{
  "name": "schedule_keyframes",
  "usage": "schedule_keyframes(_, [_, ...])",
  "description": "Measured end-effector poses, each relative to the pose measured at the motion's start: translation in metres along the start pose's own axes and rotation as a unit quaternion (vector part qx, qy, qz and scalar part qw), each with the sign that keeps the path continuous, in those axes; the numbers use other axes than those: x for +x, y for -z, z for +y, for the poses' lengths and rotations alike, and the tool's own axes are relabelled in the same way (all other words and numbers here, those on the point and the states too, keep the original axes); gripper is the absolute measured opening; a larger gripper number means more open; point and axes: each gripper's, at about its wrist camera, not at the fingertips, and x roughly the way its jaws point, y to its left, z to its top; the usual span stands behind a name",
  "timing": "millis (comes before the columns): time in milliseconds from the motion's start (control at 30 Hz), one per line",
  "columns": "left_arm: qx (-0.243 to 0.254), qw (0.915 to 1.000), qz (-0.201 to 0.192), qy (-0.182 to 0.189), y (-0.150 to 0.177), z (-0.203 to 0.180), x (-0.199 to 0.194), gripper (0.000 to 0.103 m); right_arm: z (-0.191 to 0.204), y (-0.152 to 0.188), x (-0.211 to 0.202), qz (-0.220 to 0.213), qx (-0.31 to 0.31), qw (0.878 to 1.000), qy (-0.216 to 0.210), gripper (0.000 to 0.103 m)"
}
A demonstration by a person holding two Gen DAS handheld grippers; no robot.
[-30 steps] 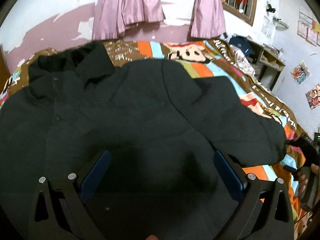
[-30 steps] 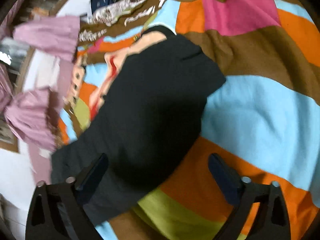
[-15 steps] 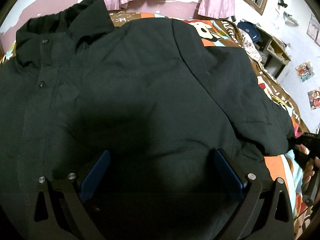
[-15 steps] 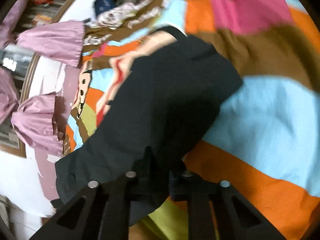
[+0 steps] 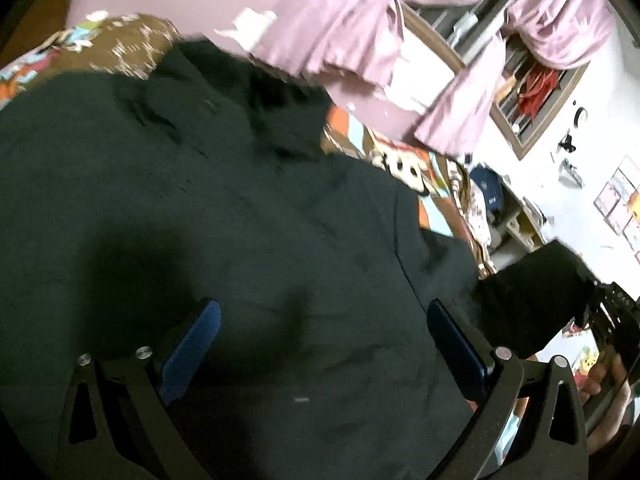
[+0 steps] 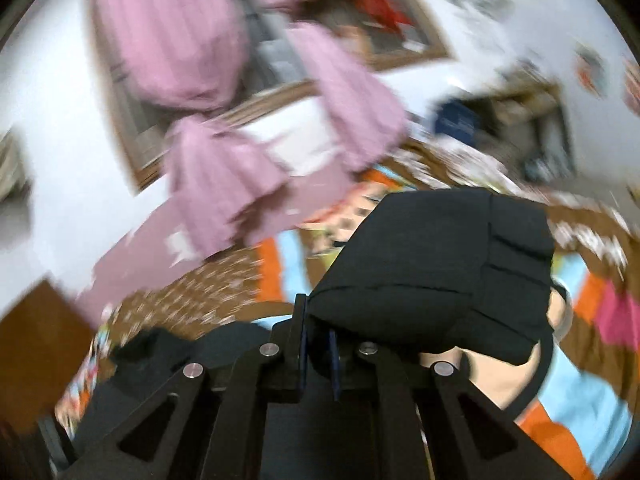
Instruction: Fold large clothes
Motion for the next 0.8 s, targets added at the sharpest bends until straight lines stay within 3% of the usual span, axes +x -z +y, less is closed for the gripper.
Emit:
schedule_keyframes(100, [0.004,0.9997,-0.02,-0.012,-0.011,0.024,-0.038,0.101,0.067,0.016,0.003,0.011,-0.1,0.994,-0.033,0.008])
schedule_keyframes(233, [-0.034,0.9989,-0.03,-0.009,-0.014,0.061,-0.088,0.101,0.139,0.06,0.007,0.038,-0.231,0.97,-0.066,0.008])
schedule_keyframes(333, [-0.068,0.9967,-0.044,-0.001,-0.022,0.084,-0.124,0.101,0.183,0.104,0.015,0.079,-0.338,0.934,-0.08,0.008])
schedule_keyframes(400, [-0.083,0.9953,-0.049,-0.001,-0.028,0.097,-0.142,0.101,0.203,0.142,0.022,0.105,-0.408,0.903,-0.08,0.008])
schedule_keyframes(467, [-0.098,0.994,-0.05,0.002,-0.028,0.108,-0.155,0.101,0.213,0.169,0.028,0.128,-0.445,0.883,-0.074,0.009])
schedule_keyframes(500, [-0.106,0.9931,-0.048,0.007,-0.027,0.112,-0.159,0.101,0.214,0.184,0.034,0.147,-0.458,0.873,-0.074,0.012])
schedule_keyframes(533, [-0.113,0.9926,-0.043,0.01,-0.025,0.115,-0.159,0.101,0.213,0.195,0.037,0.167,-0.461,0.867,-0.082,0.021])
schedule_keyframes(600, [-0.115,0.9928,-0.029,0.017,-0.018,0.119,-0.159,0.101,0.205,0.209,0.045,0.213,-0.441,0.864,-0.113,0.043])
schedule_keyframes(667, [-0.104,0.9942,-0.01,0.026,-0.013,0.116,-0.154,0.101,0.193,0.212,0.042,0.219,-0.414,0.874,-0.126,0.067])
schedule_keyframes(800, [-0.083,0.9941,0.033,0.062,-0.001,0.102,-0.138,0.101,0.169,0.202,0.028,0.209,-0.355,0.897,-0.159,0.079])
